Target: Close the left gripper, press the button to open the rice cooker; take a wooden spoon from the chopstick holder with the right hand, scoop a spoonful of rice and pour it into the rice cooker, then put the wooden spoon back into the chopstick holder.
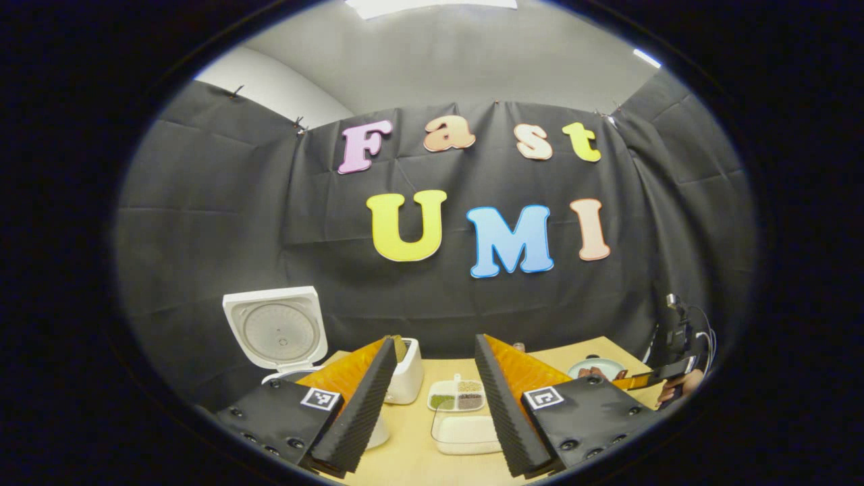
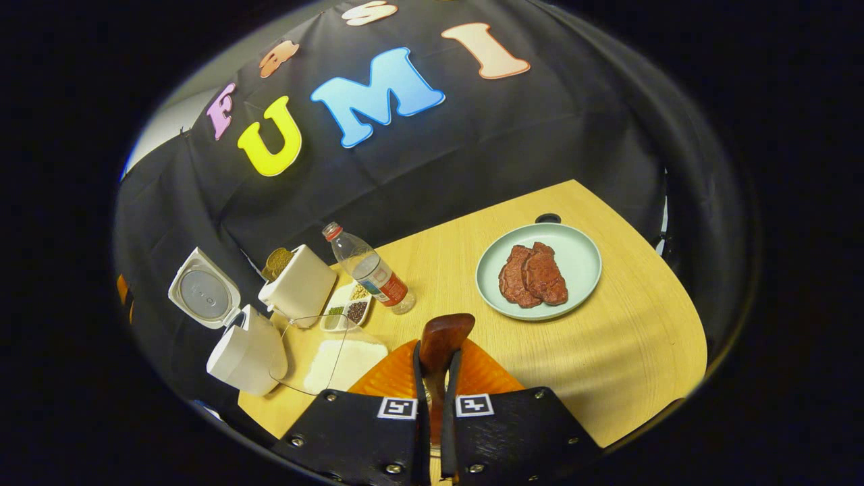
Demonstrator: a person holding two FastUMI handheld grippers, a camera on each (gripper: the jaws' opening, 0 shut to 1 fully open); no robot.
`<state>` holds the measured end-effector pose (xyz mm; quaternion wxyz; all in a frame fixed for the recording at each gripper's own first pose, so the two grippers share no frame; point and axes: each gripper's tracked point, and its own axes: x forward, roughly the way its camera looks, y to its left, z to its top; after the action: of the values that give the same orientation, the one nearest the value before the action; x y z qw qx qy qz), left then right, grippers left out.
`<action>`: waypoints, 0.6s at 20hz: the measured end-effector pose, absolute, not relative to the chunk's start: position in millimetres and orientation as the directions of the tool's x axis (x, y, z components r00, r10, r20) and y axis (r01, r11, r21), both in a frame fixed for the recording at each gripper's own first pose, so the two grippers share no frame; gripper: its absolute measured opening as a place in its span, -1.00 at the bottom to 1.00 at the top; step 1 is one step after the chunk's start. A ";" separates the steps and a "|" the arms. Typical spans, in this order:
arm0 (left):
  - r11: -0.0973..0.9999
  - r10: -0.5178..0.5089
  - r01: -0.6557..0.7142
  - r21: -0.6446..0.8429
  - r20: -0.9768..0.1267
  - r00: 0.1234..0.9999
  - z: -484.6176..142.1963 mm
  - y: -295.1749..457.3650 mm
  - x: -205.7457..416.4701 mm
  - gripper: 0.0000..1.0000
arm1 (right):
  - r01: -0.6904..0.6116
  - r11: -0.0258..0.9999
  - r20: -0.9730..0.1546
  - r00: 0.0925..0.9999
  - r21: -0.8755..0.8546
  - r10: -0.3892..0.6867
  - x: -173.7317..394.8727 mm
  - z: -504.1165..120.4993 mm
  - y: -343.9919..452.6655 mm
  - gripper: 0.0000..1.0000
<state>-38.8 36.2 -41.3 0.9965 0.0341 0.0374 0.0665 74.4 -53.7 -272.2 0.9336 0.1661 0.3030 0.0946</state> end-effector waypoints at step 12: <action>0.999 0.033 -0.031 0.029 -0.074 0.997 -51.4 81.7 -35.3 0.73 | -0.103 0.914 -0.316 0.918 0.392 0.239 62.3 -119.7 -1.1 -0.87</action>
<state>-35.3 81.7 -51.4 0.9991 0.0140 0.0373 0.0158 62.3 -1.1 -119.7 0.9613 0.1872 0.1815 0.0888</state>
